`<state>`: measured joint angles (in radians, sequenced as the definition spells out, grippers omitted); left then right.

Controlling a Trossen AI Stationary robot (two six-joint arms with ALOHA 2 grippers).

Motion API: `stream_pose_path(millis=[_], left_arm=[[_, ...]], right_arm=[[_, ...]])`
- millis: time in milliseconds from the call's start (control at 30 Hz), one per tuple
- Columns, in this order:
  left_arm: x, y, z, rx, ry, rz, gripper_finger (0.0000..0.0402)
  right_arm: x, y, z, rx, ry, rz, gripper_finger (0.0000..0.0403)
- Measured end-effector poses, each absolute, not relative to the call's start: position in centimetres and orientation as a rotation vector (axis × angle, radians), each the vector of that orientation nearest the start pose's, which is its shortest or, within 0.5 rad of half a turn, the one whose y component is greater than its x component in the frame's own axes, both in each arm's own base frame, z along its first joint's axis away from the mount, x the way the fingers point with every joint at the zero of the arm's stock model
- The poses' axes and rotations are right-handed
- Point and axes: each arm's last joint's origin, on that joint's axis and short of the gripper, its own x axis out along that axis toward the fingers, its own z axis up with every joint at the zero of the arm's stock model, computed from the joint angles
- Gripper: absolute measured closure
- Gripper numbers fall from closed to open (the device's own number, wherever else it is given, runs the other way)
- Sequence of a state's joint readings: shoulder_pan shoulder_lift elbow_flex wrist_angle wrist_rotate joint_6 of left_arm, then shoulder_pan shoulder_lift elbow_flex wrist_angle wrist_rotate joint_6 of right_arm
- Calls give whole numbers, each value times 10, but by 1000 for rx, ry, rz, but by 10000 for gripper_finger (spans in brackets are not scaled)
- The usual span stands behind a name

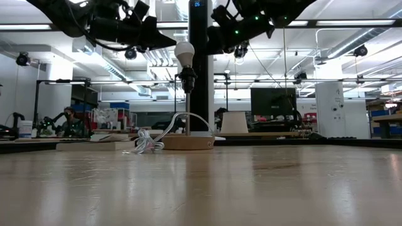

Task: Screw lightbulb
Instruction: Insert the lightbulb into the lamp

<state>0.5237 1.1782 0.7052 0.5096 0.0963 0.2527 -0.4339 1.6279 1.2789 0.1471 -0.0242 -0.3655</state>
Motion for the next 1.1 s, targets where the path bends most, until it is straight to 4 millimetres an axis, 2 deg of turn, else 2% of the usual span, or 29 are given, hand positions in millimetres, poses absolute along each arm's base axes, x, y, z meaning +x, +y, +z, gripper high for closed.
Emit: stream_pose_path(millis=[233,567,800,1100], left_arm=[[223,124,300,245,-19,427,401],[220,122,292,211,87,415,401],[223,124,290,209,85,415,401],[226,125,289,210,72,414,401]], right_arm=[[347,-160,317,-301,278,-366,403],[347,-161,317,-296,282,-368,403],[348,-159,317,-286,256,-307,403],[348,-158,317,-282,258,-313,403]])
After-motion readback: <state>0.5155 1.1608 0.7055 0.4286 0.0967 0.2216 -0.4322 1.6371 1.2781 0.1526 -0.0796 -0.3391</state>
